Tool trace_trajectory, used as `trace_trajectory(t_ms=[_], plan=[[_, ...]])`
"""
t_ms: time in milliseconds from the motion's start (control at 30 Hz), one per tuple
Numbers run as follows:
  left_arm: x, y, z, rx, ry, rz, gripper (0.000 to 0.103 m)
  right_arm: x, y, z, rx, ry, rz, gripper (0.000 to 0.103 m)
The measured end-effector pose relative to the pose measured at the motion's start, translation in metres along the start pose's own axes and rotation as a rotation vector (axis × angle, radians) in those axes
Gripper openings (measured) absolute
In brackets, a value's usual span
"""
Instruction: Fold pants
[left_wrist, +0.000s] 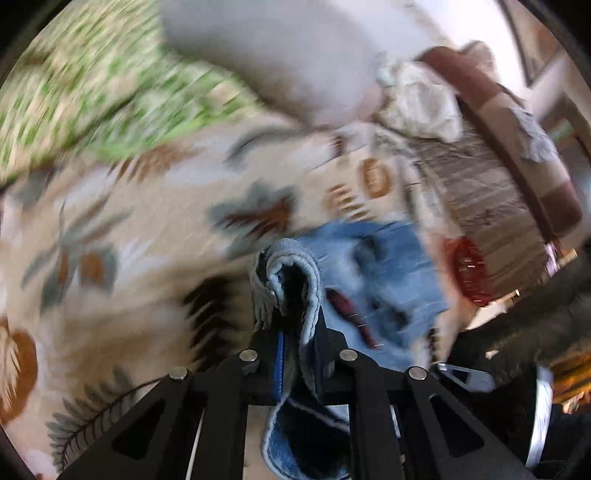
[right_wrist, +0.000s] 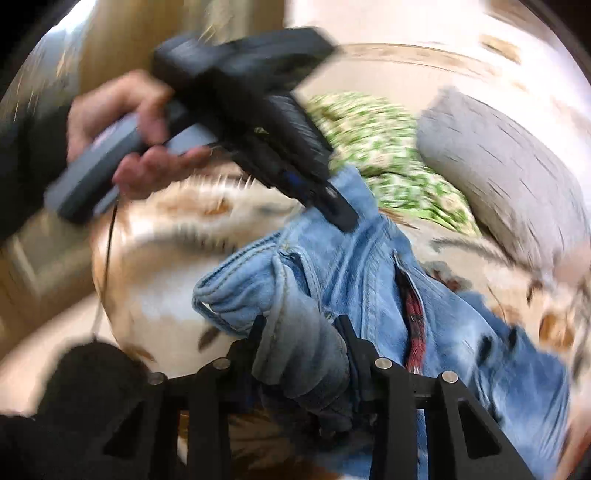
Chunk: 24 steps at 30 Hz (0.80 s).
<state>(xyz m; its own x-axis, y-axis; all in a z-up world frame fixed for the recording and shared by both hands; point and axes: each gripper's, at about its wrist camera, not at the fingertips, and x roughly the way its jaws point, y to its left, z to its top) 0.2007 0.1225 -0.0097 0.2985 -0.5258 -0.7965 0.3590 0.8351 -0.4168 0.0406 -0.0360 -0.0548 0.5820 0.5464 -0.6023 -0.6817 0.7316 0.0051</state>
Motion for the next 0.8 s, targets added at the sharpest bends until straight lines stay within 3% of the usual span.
trace_trajectory(t_ms=[167, 267, 333, 433, 500, 567, 600, 667, 733, 767, 800], plan=[[0.035, -0.108, 0.045, 0.173, 0.042, -0.052, 0.012, -0.067, -0.084, -0.024, 0.391, -0.126, 0.043, 0.038], [0.095, -0.163, 0.066, 0.237, 0.118, -0.084, 0.011, -0.092, -0.129, -0.061, 0.576, -0.144, -0.007, 0.038], [0.150, -0.190, 0.076, 0.259, 0.182, -0.064, 0.011, -0.099, -0.159, -0.088, 0.702, -0.135, -0.037, 0.038], [0.228, -0.201, 0.083, 0.212, 0.279, 0.011, 0.013, -0.098, -0.200, -0.125, 0.886, -0.093, -0.085, 0.038], [0.278, -0.197, 0.074, 0.167, 0.363, 0.072, 0.020, -0.090, -0.223, -0.147, 1.004, -0.042, -0.090, 0.052], [0.293, -0.201, 0.067, 0.188, 0.361, 0.106, 0.021, -0.089, -0.237, -0.162, 1.100, -0.039, -0.037, 0.056], [0.290, -0.205, 0.067, 0.194, 0.355, 0.105, 0.025, -0.093, -0.241, -0.166, 1.127, -0.038, -0.021, 0.057], [0.274, -0.208, 0.072, 0.187, 0.362, 0.021, 0.058, -0.105, -0.244, -0.166, 1.124, -0.049, -0.010, 0.071], [0.236, -0.205, 0.077, 0.156, 0.296, -0.027, 0.075, -0.117, -0.245, -0.164, 1.110, -0.058, 0.011, 0.076], [0.215, -0.203, 0.079, 0.154, 0.247, -0.014, 0.090, -0.125, -0.244, -0.162, 1.092, -0.053, 0.003, 0.078], [0.191, -0.199, 0.079, 0.154, 0.190, 0.002, 0.095, -0.134, -0.242, -0.159, 1.068, -0.053, -0.015, 0.079]])
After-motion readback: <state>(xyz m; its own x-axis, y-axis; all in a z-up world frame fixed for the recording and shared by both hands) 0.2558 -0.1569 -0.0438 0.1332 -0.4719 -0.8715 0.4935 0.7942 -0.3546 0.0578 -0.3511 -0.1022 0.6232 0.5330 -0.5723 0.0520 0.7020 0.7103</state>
